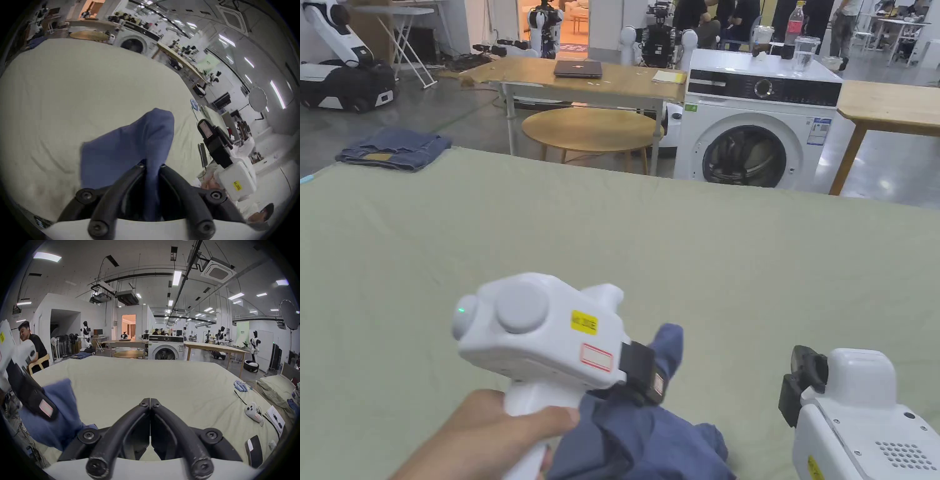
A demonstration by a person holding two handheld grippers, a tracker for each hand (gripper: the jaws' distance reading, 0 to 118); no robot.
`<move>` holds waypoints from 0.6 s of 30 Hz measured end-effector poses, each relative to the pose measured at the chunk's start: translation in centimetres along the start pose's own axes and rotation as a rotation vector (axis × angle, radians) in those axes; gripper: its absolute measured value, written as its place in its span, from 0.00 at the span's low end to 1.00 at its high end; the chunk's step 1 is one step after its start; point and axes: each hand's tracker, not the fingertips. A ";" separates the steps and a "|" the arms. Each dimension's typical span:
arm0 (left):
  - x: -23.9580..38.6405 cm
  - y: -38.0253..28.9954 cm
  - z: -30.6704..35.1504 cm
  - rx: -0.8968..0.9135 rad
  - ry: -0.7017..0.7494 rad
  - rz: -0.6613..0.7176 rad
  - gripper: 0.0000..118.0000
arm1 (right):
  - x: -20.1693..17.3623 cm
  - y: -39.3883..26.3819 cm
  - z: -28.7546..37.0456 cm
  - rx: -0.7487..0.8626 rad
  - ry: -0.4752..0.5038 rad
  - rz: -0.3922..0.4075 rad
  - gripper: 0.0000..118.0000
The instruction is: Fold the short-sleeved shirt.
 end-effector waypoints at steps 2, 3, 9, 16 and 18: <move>0.5 -0.4 -3.2 -0.045 0.011 0.012 0.01 | 0.4 0.0 0.2 -0.005 -0.008 -0.003 0.00; 0.6 -0.7 -4.6 -0.062 0.027 0.007 0.01 | 0.6 -0.1 0.3 -0.005 -0.011 -0.004 0.00; 0.3 -3.0 -11.3 -0.162 0.090 0.007 0.01 | 2.0 -0.1 0.8 -0.009 -0.049 -0.010 0.00; -0.3 -3.3 -10.5 -0.163 0.003 0.055 0.38 | 3.0 -0.2 1.3 -0.015 -0.075 -0.015 0.00; 0.2 -2.8 -8.7 -0.143 -0.020 0.038 0.41 | 3.1 -0.2 1.4 -0.016 -0.076 -0.018 0.00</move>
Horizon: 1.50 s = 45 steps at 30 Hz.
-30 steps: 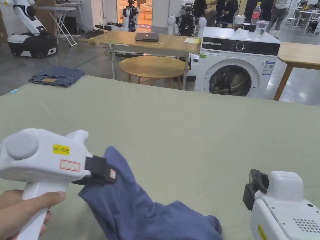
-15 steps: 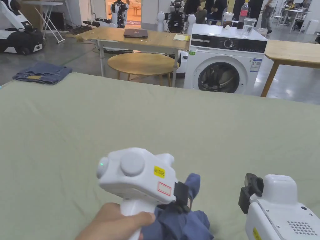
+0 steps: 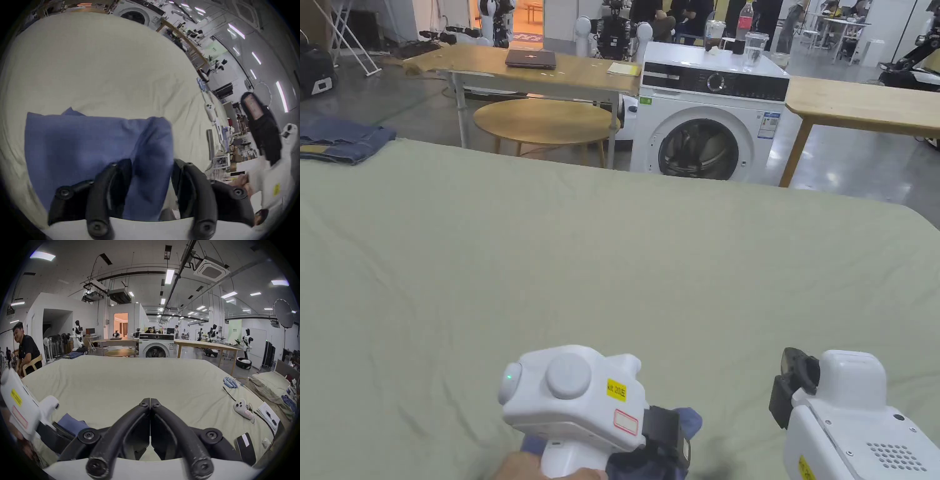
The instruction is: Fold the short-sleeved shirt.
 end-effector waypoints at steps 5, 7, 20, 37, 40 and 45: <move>0.0 0.8 4.1 0.079 -0.112 -0.019 0.41 | 0.0 0.1 0.1 0.005 0.007 -0.016 0.00; -0.5 0.7 4.3 0.116 -0.102 -0.046 0.34 | -0.1 0.1 0.1 0.007 0.010 -0.022 0.00; -5.4 -3.6 -7.2 -0.016 -0.187 0.096 0.00 | -0.7 0.0 0.0 0.011 0.032 -0.037 0.00; -2.2 -2.1 7.0 0.677 0.345 -0.323 0.00 | -3.1 1.0 -1.1 0.106 -0.020 -0.033 0.00; -3.0 -2.6 9.2 0.836 0.412 -0.309 0.00 | -3.7 1.7 -1.3 0.132 -0.024 -0.044 0.00; -4.0 -4.3 11.8 1.106 0.560 -0.356 0.00 | -4.5 3.0 -1.0 0.181 -0.033 -0.045 0.00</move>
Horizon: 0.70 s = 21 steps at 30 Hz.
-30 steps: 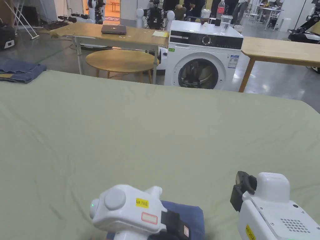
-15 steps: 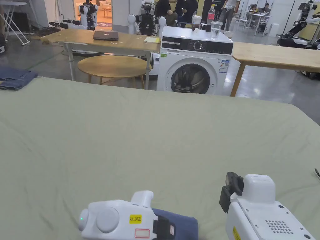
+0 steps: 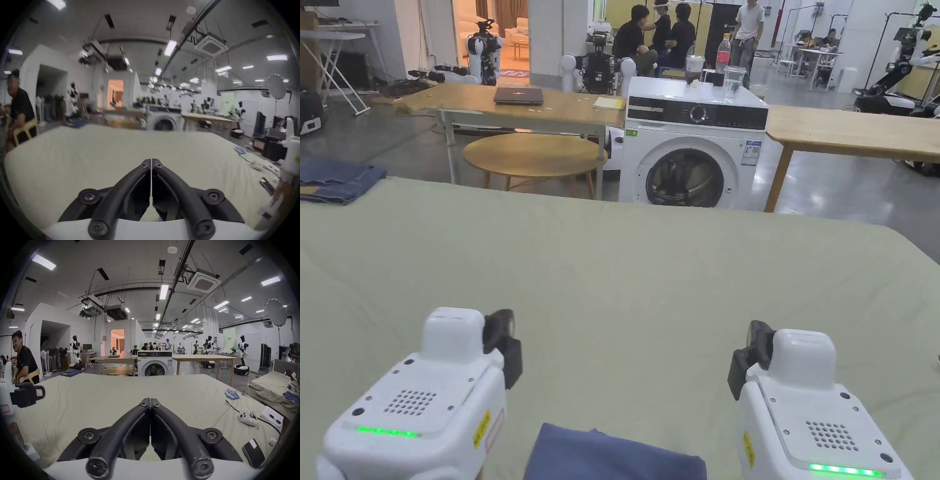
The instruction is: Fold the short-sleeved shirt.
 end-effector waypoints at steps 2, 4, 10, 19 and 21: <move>-0.8 0.1 0.4 0.038 0.041 -0.034 0.00 | -0.2 0.5 -0.1 0.013 -0.007 -0.005 0.00; -1.7 0.1 0.3 0.037 0.060 -0.031 0.00 | -0.4 0.8 -0.1 0.024 0.000 -0.013 0.00; -4.2 0.1 1.2 0.040 0.103 0.014 0.00 | -0.7 -0.4 1.7 -0.088 0.062 0.013 0.00; -5.7 -1.5 2.4 -0.031 0.078 0.029 0.00 | -2.4 -9.8 2.8 -0.529 0.206 0.056 0.00; -5.9 -1.9 2.7 -0.069 0.070 0.043 0.00 | -2.5 -11.8 1.9 -0.620 0.214 0.043 0.00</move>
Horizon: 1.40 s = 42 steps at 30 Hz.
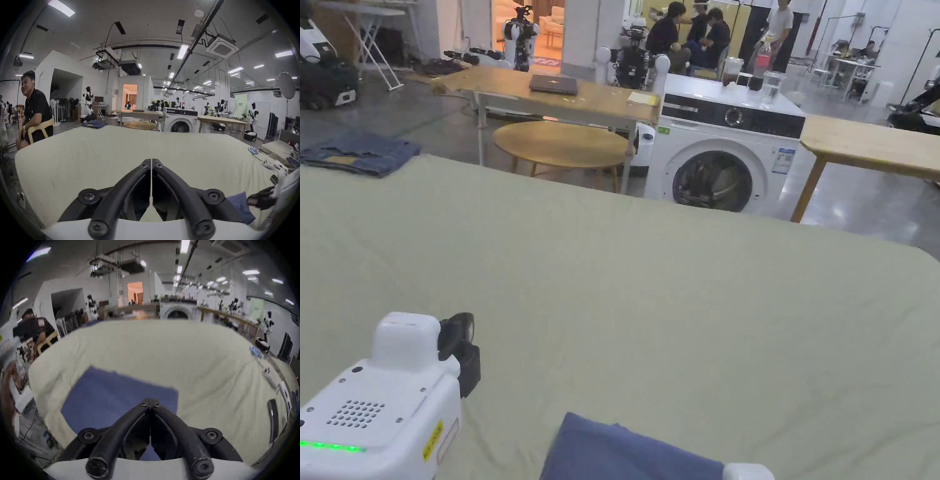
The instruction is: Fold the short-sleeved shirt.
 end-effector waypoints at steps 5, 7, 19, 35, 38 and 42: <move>-0.9 -1.5 0.6 -0.152 -0.093 0.082 0.00 | 0.4 -1.0 -2.3 -0.036 -0.027 -0.017 0.00; -1.3 -2.3 0.7 -0.235 -0.143 0.116 0.00 | 0.3 -0.6 -2.2 -0.037 -0.035 -0.013 0.00; -3.6 -6.9 -6.4 -0.760 -0.606 0.517 0.64 | 0.9 -0.5 -2.2 -0.049 -0.009 -0.030 0.00; 1.1 -12.7 -14.3 -1.088 -0.940 0.756 0.61 | 0.9 -0.4 -2.2 -0.055 -0.002 -0.038 0.00; 1.7 -12.2 -13.9 -1.086 -0.880 0.653 0.19 | 1.0 -0.4 -2.1 -0.053 0.000 -0.046 0.00; 1.1 -13.1 -13.4 -1.088 -0.839 0.731 0.13 | 0.8 -0.4 -1.7 -0.036 0.003 -0.034 0.00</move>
